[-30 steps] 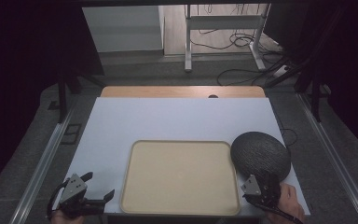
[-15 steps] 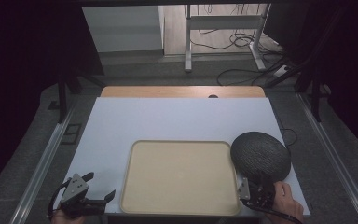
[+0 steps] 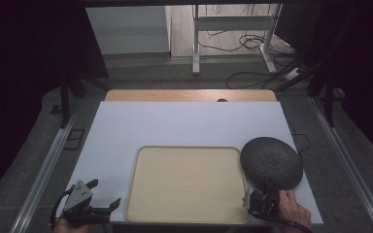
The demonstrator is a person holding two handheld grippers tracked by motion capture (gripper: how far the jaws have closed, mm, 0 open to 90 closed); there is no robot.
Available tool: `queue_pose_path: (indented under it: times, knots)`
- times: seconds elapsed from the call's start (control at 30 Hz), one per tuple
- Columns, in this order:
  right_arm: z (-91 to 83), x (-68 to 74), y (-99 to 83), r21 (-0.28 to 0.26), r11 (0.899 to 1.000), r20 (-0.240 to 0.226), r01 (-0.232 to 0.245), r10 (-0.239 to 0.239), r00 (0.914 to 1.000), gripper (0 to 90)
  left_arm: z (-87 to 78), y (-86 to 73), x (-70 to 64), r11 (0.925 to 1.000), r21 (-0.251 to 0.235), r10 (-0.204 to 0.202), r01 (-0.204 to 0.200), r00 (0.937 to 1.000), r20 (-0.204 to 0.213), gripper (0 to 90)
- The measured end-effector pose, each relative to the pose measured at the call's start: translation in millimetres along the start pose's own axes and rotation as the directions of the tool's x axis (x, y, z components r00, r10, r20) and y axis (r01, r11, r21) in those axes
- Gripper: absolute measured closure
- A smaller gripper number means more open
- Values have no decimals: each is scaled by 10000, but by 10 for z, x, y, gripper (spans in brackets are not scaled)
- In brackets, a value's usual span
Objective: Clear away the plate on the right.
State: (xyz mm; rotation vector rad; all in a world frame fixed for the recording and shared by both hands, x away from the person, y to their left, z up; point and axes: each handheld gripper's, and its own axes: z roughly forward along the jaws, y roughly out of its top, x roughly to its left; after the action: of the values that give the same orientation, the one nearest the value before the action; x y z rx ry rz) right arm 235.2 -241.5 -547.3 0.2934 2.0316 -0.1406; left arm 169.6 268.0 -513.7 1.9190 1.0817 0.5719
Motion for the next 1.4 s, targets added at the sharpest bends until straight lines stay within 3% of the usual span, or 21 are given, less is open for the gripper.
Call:
queue_pose_path:
  times: [0.1,0.2,0.33,0.43,0.53,0.63,0.77,0.97,1.13,1.17,1.4]
  knots:
    - [27,46,38,272,9982,166,533,-538,9984,768,3,2,-2,10000,24,31,-31,10000,11,1]
    - [28,63,51,412,9972,103,618,-622,9980,798,2,1,3,10000,12,0,0,10000,-2,1]
    - [1,55,60,400,9956,528,847,-867,9948,839,5,1,7,10000,3,-33,33,10000,4,1]
    - [-39,-11,33,266,9986,590,452,-467,9972,851,5,2,2,10000,2,-9,9,10000,4,1]
    - [-45,-32,19,240,9981,553,561,-574,9968,851,5,3,3,10000,-19,-26,26,10000,5,1]
    - [-84,-79,9,79,9998,446,195,-198,9988,845,3,3,8,10000,-29,-48,48,10000,-1,1]
    - [-97,-92,4,34,9999,460,112,-114,9989,844,2,3,9,10000,-25,-38,38,10000,-3,1]
    - [-154,-130,-3,-170,9998,1097,-55,74,9939,852,-8,4,12,9999,-111,-65,65,10000,-47,1]
    - [-183,-138,-2,-344,9994,1141,0,39,9935,850,-17,6,17,9998,-174,-96,95,9999,-87,1]
    - [-184,-147,4,-494,9988,606,67,-37,9982,848,-16,7,18,9998,-161,-83,81,9999,-98,1]
    - [-214,-130,29,-796,9967,777,151,-89,9969,848,-13,7,15,9999,-150,-72,70,9999,-114,1]
